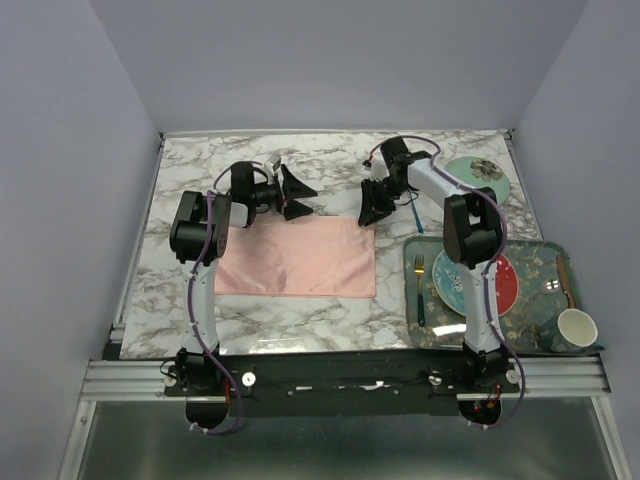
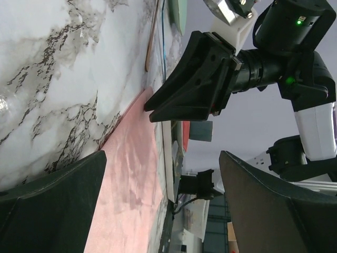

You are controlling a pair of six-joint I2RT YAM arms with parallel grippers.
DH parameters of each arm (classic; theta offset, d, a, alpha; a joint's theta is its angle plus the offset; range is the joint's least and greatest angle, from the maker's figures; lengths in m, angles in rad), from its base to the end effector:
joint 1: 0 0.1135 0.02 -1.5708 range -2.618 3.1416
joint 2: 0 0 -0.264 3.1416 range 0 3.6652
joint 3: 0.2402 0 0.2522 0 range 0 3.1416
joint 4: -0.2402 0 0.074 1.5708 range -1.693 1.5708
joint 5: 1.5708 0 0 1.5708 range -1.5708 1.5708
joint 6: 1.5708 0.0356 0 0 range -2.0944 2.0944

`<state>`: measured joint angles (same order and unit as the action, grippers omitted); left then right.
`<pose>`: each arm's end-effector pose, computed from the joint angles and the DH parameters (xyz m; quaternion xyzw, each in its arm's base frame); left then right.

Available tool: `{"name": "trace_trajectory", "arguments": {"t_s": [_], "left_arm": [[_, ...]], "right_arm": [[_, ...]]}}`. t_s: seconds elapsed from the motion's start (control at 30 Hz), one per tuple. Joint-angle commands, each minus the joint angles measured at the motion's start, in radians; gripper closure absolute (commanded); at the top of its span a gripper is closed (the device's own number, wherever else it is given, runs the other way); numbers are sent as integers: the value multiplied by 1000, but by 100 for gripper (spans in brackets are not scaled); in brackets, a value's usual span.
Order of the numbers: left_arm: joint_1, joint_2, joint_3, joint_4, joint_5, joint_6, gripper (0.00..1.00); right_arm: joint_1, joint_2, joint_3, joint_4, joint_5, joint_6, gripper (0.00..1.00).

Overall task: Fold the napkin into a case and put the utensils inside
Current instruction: Smooth out the rectangle-folded napkin at the center of the board.

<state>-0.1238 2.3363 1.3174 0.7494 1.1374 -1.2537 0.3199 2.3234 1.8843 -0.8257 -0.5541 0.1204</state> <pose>0.4606 -0.0899 0.1030 -0.0834 0.7409 -0.6552 0.1217 0.4489 0.1684 0.1569 -0.1361 0.9418 0.2958 0.0840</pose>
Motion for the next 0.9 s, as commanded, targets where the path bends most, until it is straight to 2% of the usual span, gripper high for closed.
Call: {"name": "trace_trajectory", "arguments": {"t_s": [0.0, 0.37, 0.57, 0.87], "left_arm": [[22, -15, -29, 5, 4, 26, 1], [148, -48, -78, -88, 27, 137, 1], [234, -77, -83, -212, 58, 246, 1], [366, -89, 6, -605, 64, 606, 1]], "right_arm": [[7, 42, 35, -65, 92, -62, 67], [7, 60, 41, -73, 154, -79, 69], [7, 57, 35, -75, 169, -80, 70], [10, 60, 41, -72, 186, -79, 70]]}}
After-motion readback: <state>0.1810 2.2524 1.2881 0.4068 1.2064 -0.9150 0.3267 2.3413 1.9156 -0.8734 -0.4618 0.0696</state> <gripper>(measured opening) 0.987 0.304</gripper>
